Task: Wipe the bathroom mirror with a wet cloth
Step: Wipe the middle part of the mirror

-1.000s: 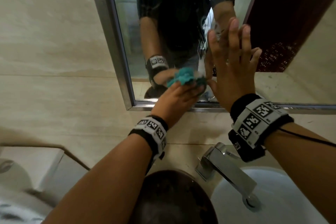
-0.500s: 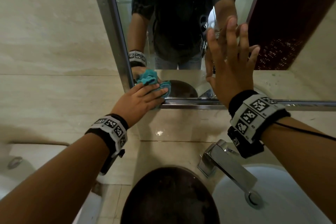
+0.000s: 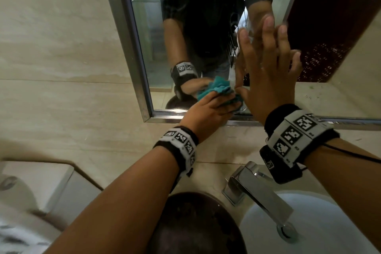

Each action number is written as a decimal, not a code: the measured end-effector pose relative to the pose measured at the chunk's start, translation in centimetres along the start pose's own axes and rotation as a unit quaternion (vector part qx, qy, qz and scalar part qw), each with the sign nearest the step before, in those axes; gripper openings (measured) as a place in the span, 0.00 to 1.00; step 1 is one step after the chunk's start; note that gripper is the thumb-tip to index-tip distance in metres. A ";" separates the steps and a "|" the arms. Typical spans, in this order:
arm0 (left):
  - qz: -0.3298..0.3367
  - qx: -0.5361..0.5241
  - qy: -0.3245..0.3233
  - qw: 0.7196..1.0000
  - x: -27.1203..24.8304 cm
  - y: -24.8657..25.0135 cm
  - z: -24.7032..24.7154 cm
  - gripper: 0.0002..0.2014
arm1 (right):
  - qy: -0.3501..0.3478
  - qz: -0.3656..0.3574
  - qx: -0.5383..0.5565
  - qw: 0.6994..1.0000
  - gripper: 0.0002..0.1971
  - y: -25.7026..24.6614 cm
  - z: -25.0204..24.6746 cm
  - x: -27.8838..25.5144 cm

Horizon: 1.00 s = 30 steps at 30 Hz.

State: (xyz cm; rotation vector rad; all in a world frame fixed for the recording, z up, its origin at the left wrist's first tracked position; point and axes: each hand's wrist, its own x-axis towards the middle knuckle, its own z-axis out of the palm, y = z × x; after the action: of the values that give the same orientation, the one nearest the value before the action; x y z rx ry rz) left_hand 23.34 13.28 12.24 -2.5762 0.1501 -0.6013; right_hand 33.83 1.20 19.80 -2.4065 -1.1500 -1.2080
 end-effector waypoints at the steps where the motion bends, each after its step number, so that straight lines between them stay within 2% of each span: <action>1: -0.014 -0.003 0.018 1.000 0.3 -0.1 -0.1 0.25 | 0.005 -0.006 0.012 1.000 0.49 0.6 -0.3 0.0; 3: -0.065 -0.041 0.090 0.993 0.8 -1.6 -1.0 0.23 | 0.019 -0.015 0.042 0.999 0.47 2.0 -0.7 0.2; 5: -0.110 -0.019 0.186 0.976 1.4 -4.5 -2.9 0.22 | 0.019 -0.013 0.051 0.998 0.45 2.7 -0.8 0.3; 8: -0.127 0.022 0.247 0.960 2.8 -7.6 -4.7 0.26 | 0.013 0.006 0.042 0.999 0.44 2.2 -0.5 0.2; 10: -0.146 0.008 0.246 0.958 2.9 -6.4 -3.7 0.27 | 0.009 0.008 0.053 0.999 0.44 1.8 -0.5 0.1; 12: -0.173 -0.126 0.196 0.957 1.9 -3.5 -1.4 0.24 | 0.006 0.007 0.061 0.998 0.44 2.0 -0.5 0.1; 13: -0.163 -0.177 0.176 0.954 1.2 -1.7 -0.4 0.22 | 0.002 0.005 0.060 0.998 0.45 2.1 -0.4 0.1; 16: -0.119 -0.146 0.144 0.972 -0.7 1.0 1.6 0.22 | -0.007 0.000 0.053 0.999 0.49 2.3 -0.4 0.0; 19: -0.068 -0.068 0.138 0.986 -0.2 -1.0 0.0 0.23 | -0.012 0.002 0.060 0.998 0.50 2.2 -0.6 0.1; 21: -0.077 -0.025 0.162 0.983 0.9 -3.6 -1.6 0.23 | -0.009 0.007 0.063 0.998 0.49 2.1 -0.6 0.2; 25: -0.151 -0.080 0.178 0.969 2.3 -5.7 -1.4 0.18 | -0.001 0.007 0.041 0.999 0.49 2.0 -0.3 0.0; 27: -0.153 -0.082 0.168 0.970 2.1 -4.7 -0.2 0.20 | -0.002 0.005 0.042 0.999 0.48 2.0 -0.3 0.0; 30: -0.129 -0.135 0.133 0.973 0.4 -2.3 0.8 0.28 | -0.003 0.005 0.051 0.999 0.47 2.0 -0.2 0.0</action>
State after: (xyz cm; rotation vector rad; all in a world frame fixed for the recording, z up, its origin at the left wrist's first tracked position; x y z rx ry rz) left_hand 24.05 15.54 12.85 -2.7866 -0.0183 -1.0920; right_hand 35.12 -0.28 20.21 -2.3401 -1.1710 -1.1124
